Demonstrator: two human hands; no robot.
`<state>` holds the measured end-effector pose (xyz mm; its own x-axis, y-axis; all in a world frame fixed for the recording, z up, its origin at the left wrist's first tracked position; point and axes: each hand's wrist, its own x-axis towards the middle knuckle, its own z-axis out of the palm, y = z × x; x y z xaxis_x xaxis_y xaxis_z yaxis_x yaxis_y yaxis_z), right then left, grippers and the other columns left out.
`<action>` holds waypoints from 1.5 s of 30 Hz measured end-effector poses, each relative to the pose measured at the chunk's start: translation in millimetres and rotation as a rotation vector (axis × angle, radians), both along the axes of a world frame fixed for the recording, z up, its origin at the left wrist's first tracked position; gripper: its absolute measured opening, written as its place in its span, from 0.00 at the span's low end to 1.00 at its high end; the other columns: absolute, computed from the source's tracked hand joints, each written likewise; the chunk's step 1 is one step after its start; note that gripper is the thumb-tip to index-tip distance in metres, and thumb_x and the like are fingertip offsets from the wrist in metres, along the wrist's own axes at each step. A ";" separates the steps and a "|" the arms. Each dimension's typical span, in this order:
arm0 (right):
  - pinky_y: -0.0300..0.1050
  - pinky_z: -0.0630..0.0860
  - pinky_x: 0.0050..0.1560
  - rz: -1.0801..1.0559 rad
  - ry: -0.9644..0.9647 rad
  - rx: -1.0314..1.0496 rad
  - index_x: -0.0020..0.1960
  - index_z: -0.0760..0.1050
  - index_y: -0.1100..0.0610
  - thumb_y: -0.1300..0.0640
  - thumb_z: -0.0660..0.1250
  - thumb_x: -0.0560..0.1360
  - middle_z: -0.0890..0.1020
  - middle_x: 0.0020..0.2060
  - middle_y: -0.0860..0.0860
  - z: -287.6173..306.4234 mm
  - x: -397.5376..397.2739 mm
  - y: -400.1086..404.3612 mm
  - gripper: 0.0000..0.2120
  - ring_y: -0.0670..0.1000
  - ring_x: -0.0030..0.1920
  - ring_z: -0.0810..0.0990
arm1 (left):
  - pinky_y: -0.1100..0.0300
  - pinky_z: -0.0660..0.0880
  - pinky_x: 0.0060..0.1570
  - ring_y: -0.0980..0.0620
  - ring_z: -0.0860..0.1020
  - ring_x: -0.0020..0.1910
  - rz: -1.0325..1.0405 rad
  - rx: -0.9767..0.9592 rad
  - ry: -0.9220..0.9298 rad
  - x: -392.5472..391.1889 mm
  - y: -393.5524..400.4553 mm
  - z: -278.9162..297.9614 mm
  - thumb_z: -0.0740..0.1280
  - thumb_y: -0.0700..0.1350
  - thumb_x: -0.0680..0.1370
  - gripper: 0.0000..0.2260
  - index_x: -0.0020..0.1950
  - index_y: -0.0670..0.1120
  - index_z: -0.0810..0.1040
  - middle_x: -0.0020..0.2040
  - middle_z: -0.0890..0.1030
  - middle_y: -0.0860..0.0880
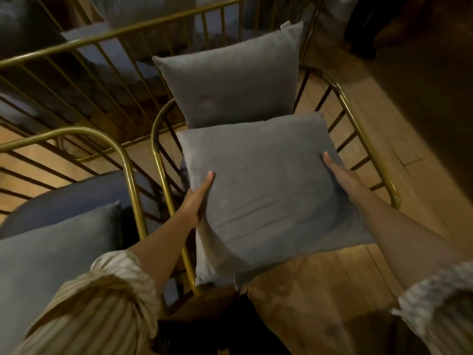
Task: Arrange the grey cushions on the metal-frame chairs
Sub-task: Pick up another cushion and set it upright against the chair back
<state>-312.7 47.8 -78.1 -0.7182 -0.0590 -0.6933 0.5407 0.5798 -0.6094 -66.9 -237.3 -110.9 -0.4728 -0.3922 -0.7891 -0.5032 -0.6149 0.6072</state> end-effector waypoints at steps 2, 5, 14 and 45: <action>0.58 0.68 0.71 -0.006 -0.009 -0.032 0.74 0.68 0.57 0.16 0.67 0.46 0.76 0.69 0.54 7.6 2.2 -2.9 0.67 0.58 0.67 0.75 | 0.41 0.64 0.73 0.43 0.74 0.67 0.025 -0.017 0.016 7.2 -7.3 13.8 0.76 0.75 0.52 0.57 0.76 0.52 0.65 0.69 0.75 0.48; 0.56 0.69 0.71 -0.014 0.031 -0.092 0.72 0.71 0.56 0.16 0.66 0.46 0.78 0.66 0.52 20.9 9.4 -17.8 0.66 0.57 0.66 0.76 | 0.40 0.63 0.73 0.43 0.74 0.67 0.066 -0.055 0.050 22.8 -22.2 37.5 0.73 0.76 0.55 0.55 0.76 0.53 0.65 0.69 0.76 0.48; 0.50 0.73 0.67 0.138 0.065 -0.397 0.70 0.74 0.53 0.21 0.74 0.47 0.81 0.62 0.47 76.0 67.5 -153.4 0.59 0.51 0.62 0.80 | 0.44 0.71 0.67 0.45 0.77 0.61 0.297 -0.232 0.098 125.5 -99.2 115.6 0.71 0.76 0.57 0.51 0.74 0.51 0.69 0.64 0.78 0.49; 0.68 0.72 0.65 0.473 0.041 -0.569 0.78 0.52 0.50 0.65 0.75 0.71 0.65 0.76 0.53 37.7 351.1 -608.8 0.45 0.56 0.73 0.67 | 0.39 0.55 0.77 0.42 0.61 0.77 0.575 -0.459 0.159 417.7 -504.6 97.5 0.75 0.66 0.65 0.51 0.80 0.49 0.55 0.77 0.64 0.47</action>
